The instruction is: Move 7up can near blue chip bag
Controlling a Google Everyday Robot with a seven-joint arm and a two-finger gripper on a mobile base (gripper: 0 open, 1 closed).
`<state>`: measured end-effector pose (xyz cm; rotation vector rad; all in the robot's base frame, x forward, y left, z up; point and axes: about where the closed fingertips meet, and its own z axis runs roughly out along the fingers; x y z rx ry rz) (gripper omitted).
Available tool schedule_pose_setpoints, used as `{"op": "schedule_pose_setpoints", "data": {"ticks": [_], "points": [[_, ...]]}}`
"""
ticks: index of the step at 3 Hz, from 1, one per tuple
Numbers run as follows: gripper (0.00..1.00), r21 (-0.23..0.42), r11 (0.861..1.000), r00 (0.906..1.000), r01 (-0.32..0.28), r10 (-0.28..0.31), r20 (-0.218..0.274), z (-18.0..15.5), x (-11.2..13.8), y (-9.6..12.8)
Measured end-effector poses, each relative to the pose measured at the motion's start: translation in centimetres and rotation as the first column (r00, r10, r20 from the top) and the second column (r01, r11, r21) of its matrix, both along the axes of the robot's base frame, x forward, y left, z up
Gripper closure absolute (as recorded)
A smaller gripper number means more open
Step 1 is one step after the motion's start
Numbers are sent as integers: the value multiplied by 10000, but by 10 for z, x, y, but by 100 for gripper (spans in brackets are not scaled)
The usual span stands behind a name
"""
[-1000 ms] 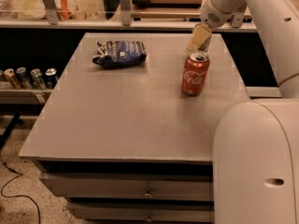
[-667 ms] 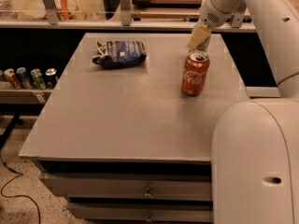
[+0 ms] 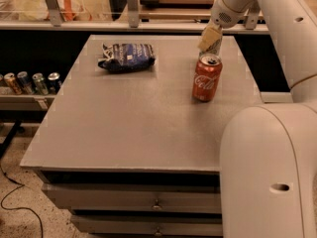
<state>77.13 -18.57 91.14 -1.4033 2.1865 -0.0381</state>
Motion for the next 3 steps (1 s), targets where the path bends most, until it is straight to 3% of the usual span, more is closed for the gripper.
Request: {"op": "schedule_pose_setpoints", "data": {"ticks": [1, 3], "points": [[100, -150, 9998, 9998, -152, 153, 95, 7, 2, 3], [100, -343, 9967, 9954, -743, 762, 586, 37, 3, 18]]}}
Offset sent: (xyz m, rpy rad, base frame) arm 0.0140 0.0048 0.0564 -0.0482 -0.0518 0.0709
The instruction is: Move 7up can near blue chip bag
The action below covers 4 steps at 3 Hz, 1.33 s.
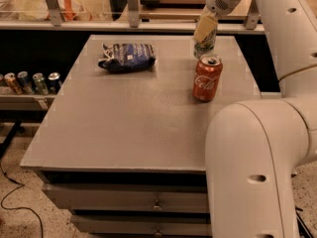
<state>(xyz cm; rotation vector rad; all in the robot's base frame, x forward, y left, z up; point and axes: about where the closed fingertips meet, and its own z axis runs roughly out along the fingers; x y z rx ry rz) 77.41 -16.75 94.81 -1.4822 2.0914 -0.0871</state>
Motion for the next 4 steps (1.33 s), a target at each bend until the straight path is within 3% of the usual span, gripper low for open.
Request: {"op": "schedule_pose_setpoints", "data": {"ticks": [1, 2, 3, 4], "points": [[100, 122, 9987, 9981, -495, 490, 365, 18, -1, 14], [100, 238, 9917, 9898, -1262, 1243, 695, 38, -7, 38], [100, 393, 9758, 9742, -2152, 2117, 787, 52, -20, 65], [100, 682, 9501, 9518, -3043, 3002, 631, 57, -36, 92]]}}
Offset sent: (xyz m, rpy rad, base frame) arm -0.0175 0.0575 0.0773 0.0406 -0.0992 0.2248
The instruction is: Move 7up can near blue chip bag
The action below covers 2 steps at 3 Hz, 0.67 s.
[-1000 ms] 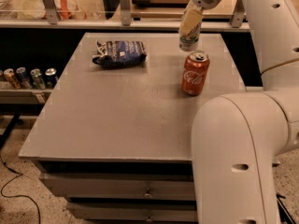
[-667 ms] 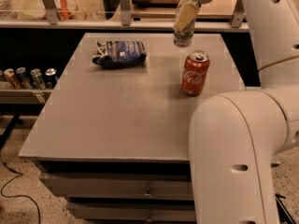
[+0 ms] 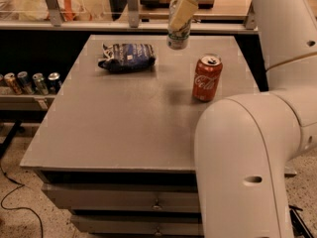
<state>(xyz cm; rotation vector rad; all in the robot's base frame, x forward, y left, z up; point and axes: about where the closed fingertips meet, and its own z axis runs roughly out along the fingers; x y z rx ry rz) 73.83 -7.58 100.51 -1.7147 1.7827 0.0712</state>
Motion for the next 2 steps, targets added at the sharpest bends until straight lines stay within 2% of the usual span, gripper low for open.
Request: {"op": "schedule_pose_setpoints", "data": {"ticks": [1, 2], "points": [[100, 269, 9961, 9962, -836, 842, -230, 1, -13, 27], [100, 616, 9849, 9854, -1616, 1645, -443, -7, -19, 57]]}}
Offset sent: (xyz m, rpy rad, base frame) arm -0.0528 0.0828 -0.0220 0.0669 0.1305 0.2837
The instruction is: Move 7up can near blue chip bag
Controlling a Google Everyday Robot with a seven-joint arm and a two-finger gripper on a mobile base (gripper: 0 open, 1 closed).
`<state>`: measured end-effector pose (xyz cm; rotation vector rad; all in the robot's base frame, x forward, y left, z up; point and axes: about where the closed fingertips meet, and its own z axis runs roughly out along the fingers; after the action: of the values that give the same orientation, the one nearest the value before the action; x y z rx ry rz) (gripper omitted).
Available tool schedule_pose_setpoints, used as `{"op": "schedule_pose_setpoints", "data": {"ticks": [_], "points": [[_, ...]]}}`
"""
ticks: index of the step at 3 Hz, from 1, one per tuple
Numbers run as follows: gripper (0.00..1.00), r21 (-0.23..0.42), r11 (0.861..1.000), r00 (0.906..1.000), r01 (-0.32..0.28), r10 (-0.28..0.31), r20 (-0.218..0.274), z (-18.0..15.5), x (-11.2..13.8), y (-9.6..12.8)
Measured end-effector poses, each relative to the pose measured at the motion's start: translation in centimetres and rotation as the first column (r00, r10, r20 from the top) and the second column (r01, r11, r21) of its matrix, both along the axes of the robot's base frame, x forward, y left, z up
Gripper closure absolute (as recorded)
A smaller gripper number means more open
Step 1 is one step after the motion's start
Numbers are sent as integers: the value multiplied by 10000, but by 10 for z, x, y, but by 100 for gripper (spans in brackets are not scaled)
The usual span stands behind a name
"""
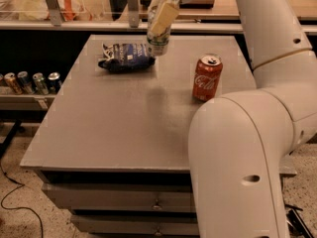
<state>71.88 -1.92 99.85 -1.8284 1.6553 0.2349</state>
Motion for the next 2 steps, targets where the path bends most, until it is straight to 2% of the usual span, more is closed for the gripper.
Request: {"op": "schedule_pose_setpoints", "data": {"ticks": [1, 2], "points": [[100, -134, 9987, 9988, -495, 495, -3, -11, 0, 23], [100, -438, 9964, 9974, -719, 720, -6, -23, -3, 37]]}}
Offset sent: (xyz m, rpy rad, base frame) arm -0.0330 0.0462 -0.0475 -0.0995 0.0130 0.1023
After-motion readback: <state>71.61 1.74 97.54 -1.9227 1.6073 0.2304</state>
